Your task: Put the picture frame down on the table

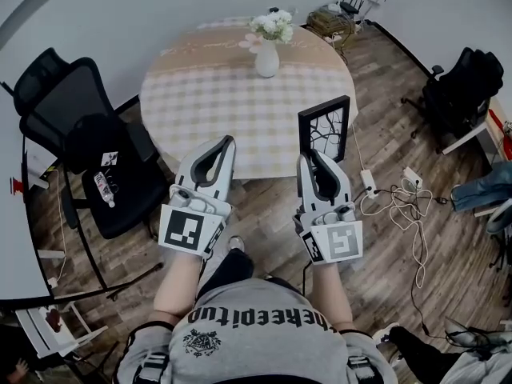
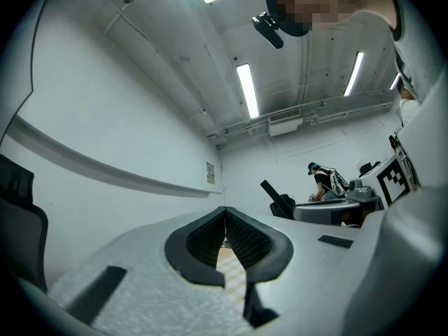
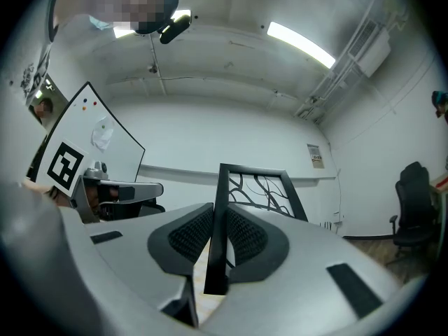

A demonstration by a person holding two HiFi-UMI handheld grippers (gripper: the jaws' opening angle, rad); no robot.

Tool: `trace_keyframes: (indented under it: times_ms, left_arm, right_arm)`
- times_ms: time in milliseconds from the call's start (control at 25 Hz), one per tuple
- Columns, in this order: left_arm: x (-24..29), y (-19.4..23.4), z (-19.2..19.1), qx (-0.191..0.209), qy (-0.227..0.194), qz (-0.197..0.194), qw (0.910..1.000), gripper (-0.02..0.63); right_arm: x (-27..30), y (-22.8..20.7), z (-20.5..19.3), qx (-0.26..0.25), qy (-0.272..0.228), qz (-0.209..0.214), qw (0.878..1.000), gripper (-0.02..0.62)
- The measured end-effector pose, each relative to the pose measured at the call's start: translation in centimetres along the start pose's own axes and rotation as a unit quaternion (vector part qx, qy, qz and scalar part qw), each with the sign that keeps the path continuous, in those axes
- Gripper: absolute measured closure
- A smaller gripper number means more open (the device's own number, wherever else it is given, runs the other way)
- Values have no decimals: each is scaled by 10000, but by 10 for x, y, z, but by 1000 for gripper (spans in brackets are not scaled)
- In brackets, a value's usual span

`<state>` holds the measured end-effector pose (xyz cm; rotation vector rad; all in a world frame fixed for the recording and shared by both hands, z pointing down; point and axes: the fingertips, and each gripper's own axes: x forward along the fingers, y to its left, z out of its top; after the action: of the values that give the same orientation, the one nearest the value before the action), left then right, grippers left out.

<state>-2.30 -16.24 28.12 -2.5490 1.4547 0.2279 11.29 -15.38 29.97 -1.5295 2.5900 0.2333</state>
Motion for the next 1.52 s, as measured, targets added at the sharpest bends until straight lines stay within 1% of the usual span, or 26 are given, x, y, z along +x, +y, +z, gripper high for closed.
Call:
trace_keyframes:
  times_ms: [280,480,800,1120,1280,1520]
  left_arm:
    - [23,24,-12,-3,-36,-247,9997,589]
    - [37,53,-19,-48,-47,-406,9992,589]
    - [52,81,-34,-175,-25,-556,9983,589]
    - [77,97,-51,-250,55,-541,9982,590]
    - [91,101,-54,-256,74,-478,9985,590]
    - [119,112,-66,-291,124,-311,9990,589]
  right_arm:
    - [27,-6,-10,-47,-29,-259,9996,529]
    - [57,-1,-16,-94,12,-428,9990,529]
    - [86,2,-32,-115,148,-551,9983,529]
    - [114,-10,-53,-68,365,-519,9980,529]
    - [128,-22,-65,-23,502,-475,9976,529]
    - [154,-47,-94,69,795,-361,9962,529]
